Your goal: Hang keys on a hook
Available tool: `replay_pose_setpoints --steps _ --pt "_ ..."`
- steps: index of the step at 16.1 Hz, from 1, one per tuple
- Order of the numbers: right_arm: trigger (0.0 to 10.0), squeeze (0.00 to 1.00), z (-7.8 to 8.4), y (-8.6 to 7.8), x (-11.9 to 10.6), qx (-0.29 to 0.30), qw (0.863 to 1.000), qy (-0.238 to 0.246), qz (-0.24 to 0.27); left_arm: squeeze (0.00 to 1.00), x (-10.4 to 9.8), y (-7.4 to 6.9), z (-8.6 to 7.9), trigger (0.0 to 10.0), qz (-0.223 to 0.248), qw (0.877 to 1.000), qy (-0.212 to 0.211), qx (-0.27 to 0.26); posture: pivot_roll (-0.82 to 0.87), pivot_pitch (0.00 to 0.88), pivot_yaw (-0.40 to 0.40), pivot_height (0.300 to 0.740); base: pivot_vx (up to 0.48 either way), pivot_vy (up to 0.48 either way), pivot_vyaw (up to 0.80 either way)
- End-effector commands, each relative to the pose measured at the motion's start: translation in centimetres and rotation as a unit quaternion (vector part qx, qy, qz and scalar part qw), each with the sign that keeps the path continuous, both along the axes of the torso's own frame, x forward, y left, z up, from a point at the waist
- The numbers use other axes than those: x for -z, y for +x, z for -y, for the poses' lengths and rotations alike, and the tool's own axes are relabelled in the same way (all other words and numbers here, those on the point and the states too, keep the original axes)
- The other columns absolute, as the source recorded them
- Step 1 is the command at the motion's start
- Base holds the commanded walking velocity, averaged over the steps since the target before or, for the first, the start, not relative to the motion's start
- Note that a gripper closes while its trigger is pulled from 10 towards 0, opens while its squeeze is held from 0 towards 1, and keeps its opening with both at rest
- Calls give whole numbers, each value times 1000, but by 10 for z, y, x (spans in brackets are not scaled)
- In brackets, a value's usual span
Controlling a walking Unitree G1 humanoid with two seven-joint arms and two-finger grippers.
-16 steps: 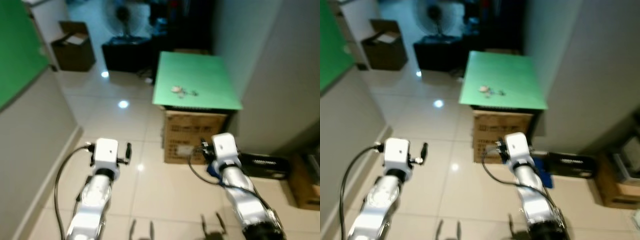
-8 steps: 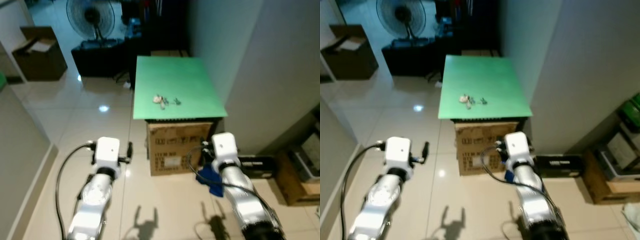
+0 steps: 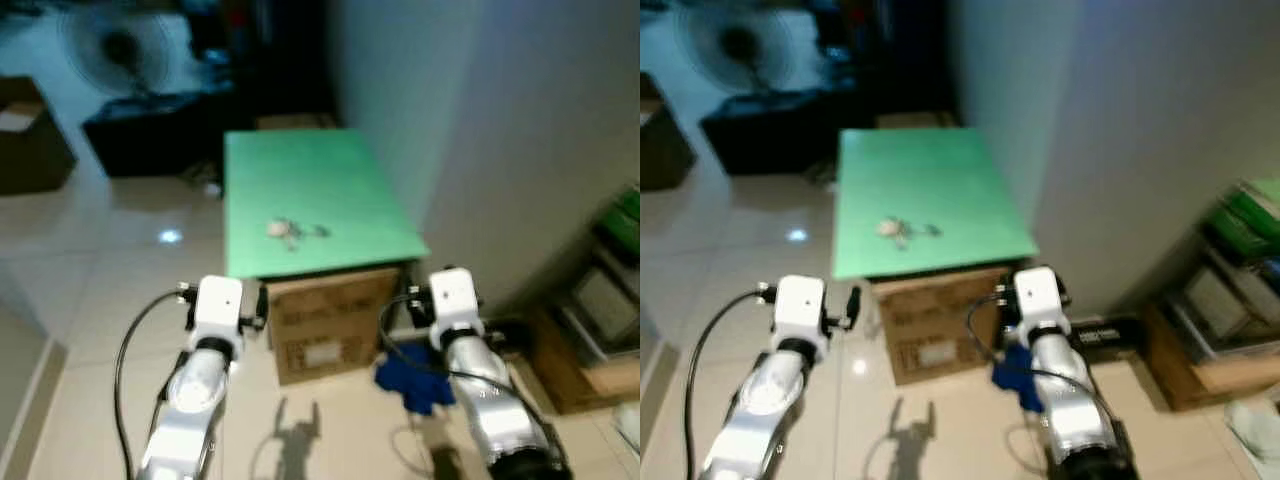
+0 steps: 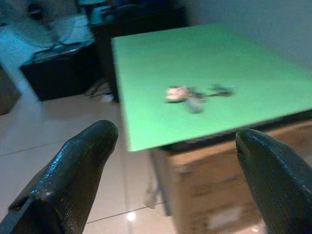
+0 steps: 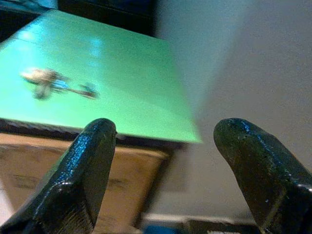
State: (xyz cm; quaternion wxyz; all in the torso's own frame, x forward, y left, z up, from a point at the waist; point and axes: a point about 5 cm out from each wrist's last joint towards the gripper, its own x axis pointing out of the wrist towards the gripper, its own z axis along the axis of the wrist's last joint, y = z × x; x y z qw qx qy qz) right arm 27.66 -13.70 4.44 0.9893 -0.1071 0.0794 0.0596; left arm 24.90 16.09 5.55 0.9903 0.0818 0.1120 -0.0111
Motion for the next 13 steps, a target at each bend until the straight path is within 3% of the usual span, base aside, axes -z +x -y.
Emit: replay_pose_setpoints --steps 1,13 --pt "10000 0 0 2 -4 -5 1000 -3 8 0 -4 3 -1 10000 8 1000 1 -2 -76 0 19 740 480 0 0" --pt "10000 0 2 -6 -1 -3 1000 -6 1 0 1 3 5 10000 -1 1000 2 15 -106 0 36 740 476 0 0"
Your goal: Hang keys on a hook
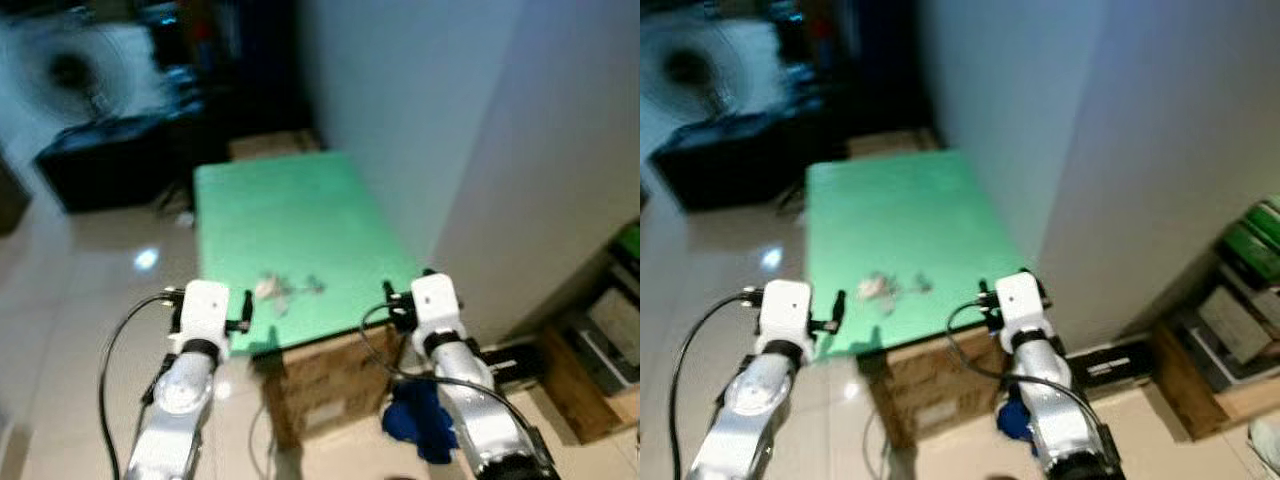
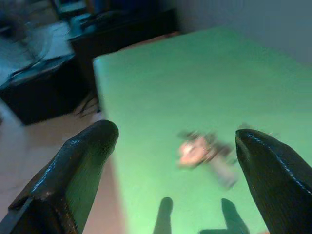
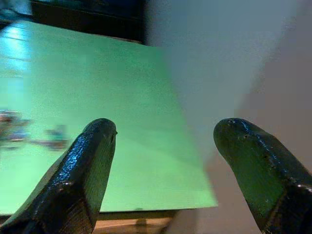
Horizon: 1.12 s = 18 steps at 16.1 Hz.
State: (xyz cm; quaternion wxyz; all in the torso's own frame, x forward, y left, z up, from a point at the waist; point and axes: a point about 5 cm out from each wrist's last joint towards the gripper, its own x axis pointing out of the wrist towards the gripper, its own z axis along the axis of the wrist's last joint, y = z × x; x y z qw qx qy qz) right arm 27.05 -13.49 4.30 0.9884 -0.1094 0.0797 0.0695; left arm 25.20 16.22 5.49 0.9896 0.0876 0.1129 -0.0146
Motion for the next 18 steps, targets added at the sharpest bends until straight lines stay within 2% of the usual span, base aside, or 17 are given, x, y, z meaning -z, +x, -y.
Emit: replay_pose_setpoints --steps 1,3,14,18 --pt "10000 0 5 0 -2 7 1000 -4 2 0 0 0 7 10000 1 1000 -5 13 -106 0 36 740 480 0 0" --pt "10000 0 5 0 -2 10 1000 -4 1 0 0 1 9 10000 2 1000 -6 16 -108 0 40 740 480 0 0" --pt "10000 0 -4 5 -5 1 1000 -2 1 0 -3 4 1 10000 7 1000 1 10 -92 0 42 740 0 0 0" --pt "10000 0 -1 1 -1 2 1000 -8 -6 0 -1 1 3 10000 5 1000 3 12 -94 0 45 740 0 0 0"
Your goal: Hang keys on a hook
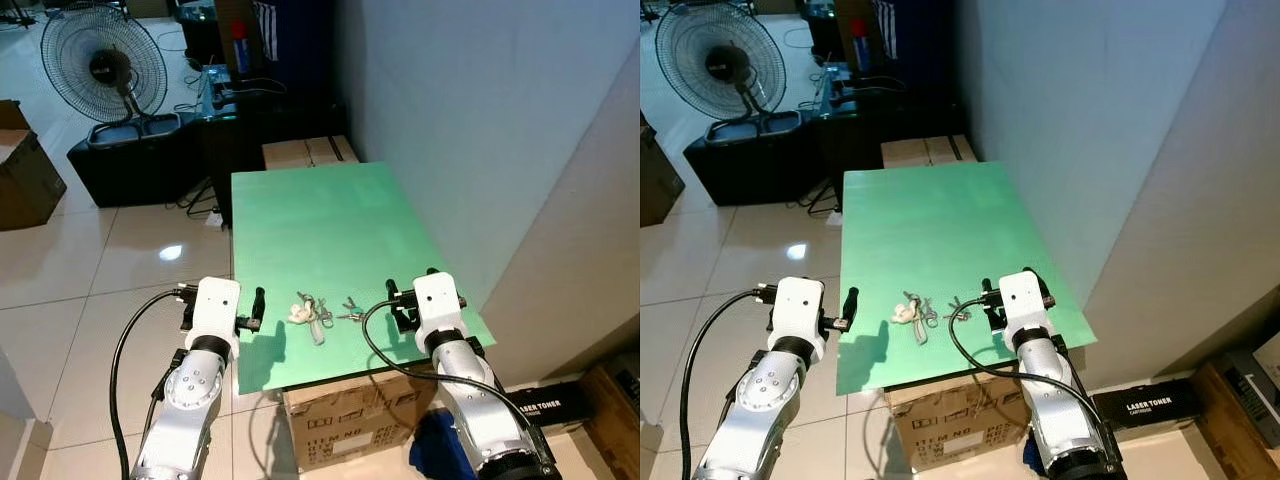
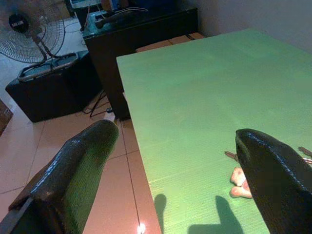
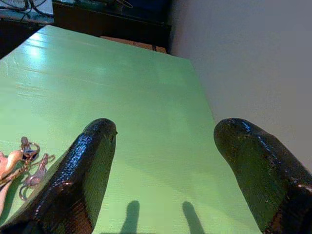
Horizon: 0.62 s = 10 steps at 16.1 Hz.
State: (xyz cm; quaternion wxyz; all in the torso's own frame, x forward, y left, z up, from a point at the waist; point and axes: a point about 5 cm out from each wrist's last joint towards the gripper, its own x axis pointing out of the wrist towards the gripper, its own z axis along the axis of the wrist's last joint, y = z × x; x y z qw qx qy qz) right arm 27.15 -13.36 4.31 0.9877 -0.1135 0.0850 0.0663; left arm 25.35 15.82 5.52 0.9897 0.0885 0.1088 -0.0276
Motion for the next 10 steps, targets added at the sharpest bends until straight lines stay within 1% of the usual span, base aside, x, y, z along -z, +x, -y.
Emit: replay_pose_setpoints --steps 1,3,6,9,10 --pt "10000 0 0 -1 -1 -1 1000 -3 0 0 -1 -1 0 10000 3 1000 0 0 -96 0 48 740 0 0 0" --pt "10000 0 0 -2 -1 -1 1000 -1 1 0 -1 -1 0 10000 1 1000 0 3 -97 0 51 740 0 0 0" --pt "10000 0 1 -6 0 2 1000 0 0 0 0 -4 3 10000 -4 1000 8 10 -101 0 60 740 380 287 0" --pt "10000 0 2 -9 2 4 1000 1 -2 0 1 -5 5 10000 -6 1000 10 17 -102 0 62 740 446 0 0" --pt "10000 0 2 -8 2 5 1000 1 -3 0 0 -5 5 10000 -5 1000 11 16 -103 0 63 740 0 0 0"
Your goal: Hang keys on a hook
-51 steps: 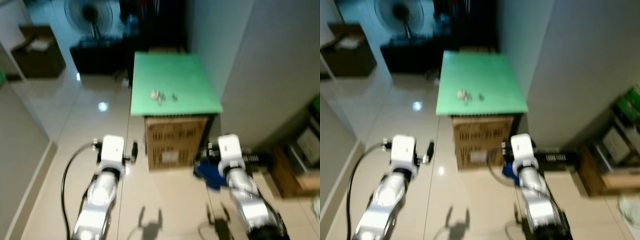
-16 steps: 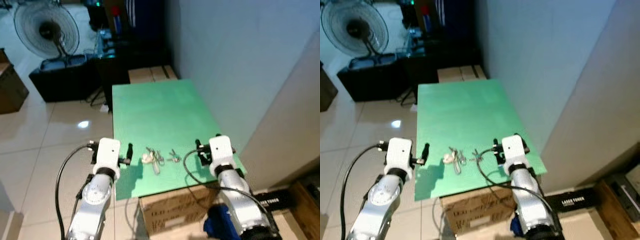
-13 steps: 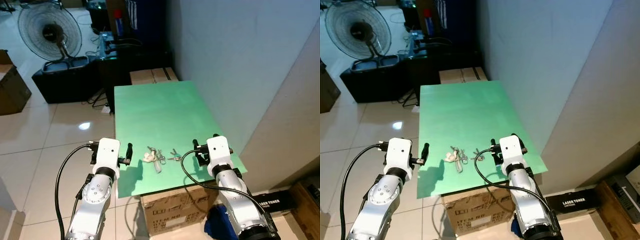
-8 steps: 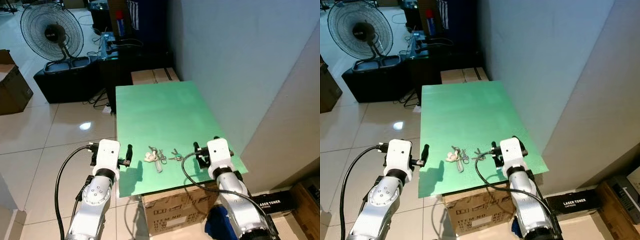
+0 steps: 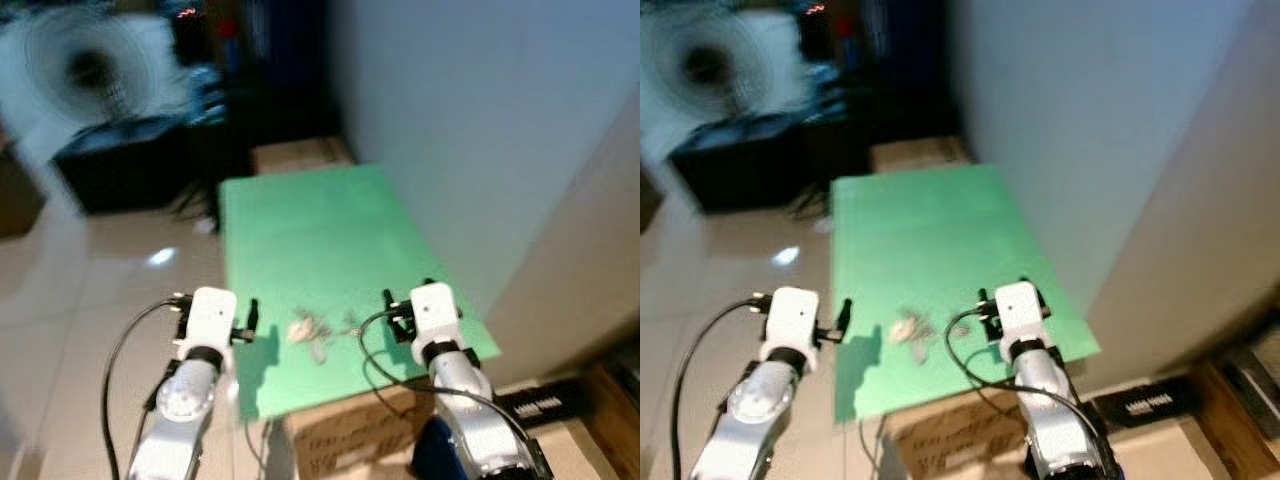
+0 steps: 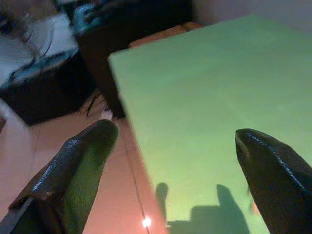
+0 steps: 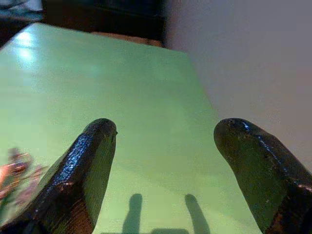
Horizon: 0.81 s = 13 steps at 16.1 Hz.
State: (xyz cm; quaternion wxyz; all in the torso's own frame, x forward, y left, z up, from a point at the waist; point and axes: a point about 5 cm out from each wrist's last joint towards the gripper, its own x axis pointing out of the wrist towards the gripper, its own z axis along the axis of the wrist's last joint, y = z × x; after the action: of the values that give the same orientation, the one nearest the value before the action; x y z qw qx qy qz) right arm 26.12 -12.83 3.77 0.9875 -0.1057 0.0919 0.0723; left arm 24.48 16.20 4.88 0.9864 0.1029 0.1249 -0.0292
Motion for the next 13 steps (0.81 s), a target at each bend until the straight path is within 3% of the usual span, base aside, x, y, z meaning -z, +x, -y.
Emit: replay_pose_setpoints --steps 1,13 --pt "10000 0 7 2 -4 11 1000 -7 5 0 -7 4 8 10000 10 1000 -2 13 -104 0 63 740 0 0 0" --pt "10000 0 -1 5 -4 20 1000 -3 0 0 -9 9 0 10000 10 1000 8 13 -102 0 79 740 0 0 0"
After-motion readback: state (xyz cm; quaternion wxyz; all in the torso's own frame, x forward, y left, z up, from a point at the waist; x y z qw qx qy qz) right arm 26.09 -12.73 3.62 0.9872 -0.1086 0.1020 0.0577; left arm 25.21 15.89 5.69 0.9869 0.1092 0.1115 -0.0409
